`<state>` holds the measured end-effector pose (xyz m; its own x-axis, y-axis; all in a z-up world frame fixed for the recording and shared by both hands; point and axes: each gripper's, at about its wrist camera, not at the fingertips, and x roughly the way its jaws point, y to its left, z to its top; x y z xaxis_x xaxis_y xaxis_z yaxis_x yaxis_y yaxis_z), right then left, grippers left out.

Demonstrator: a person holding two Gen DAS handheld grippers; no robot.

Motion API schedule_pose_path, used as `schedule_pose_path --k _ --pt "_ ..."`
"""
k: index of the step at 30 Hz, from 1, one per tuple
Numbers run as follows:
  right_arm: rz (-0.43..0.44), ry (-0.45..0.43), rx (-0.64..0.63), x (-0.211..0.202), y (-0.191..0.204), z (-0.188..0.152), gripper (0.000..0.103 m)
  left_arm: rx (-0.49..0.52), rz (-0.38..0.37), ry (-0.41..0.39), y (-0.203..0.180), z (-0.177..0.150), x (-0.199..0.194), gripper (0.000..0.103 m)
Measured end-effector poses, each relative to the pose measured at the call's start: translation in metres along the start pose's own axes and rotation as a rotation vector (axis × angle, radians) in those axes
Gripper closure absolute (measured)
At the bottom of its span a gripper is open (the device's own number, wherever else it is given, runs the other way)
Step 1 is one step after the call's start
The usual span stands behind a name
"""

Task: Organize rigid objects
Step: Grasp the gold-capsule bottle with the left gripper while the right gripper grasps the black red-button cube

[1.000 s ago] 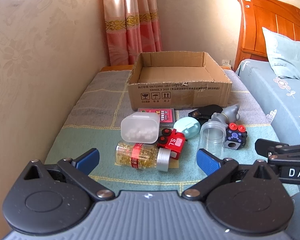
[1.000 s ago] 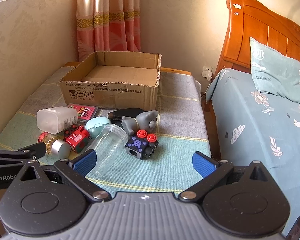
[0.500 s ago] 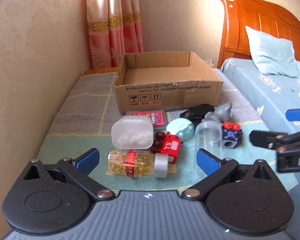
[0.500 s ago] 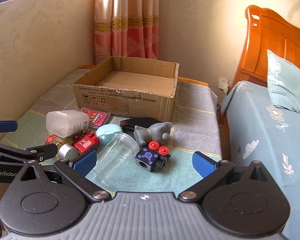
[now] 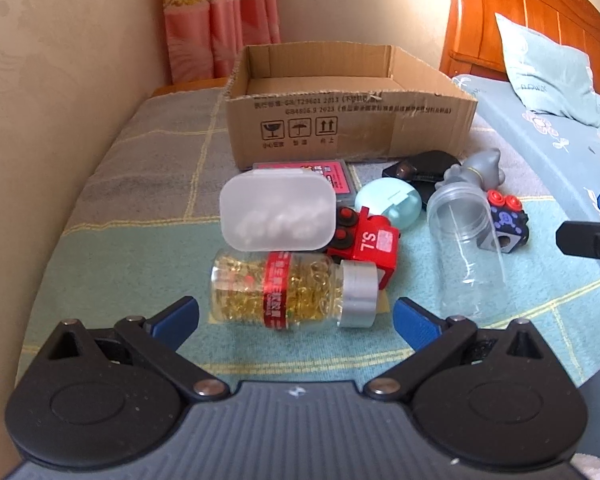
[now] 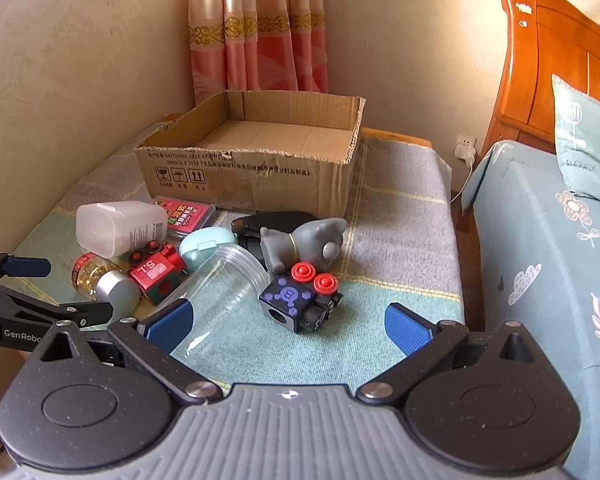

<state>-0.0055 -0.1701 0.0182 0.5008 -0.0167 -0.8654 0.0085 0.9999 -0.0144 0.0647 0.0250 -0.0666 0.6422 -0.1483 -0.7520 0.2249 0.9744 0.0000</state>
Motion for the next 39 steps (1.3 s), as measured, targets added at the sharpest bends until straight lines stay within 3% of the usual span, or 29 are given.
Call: schedule_pose_path --k 8,20,28,39 --pt "0.02 0.029 -0.034 0.014 -0.003 -0.002 0.0 -0.017 0.033 0.021 0.017 -0.001 0.012 0.001" --pt "-0.065 0.144 -0.054 0.07 -0.026 -0.016 0.0 -0.072 0.034 0.061 0.024 -0.005 0.033 0.0" --pt "-0.076 0.094 -0.066 0.091 -0.012 -0.011 0.0 -0.077 0.039 0.057 0.026 -0.004 0.035 0.0" --pt "-0.149 0.072 0.045 0.086 -0.042 -0.019 0.0 -0.072 0.04 0.044 0.025 -0.005 0.032 0.0"
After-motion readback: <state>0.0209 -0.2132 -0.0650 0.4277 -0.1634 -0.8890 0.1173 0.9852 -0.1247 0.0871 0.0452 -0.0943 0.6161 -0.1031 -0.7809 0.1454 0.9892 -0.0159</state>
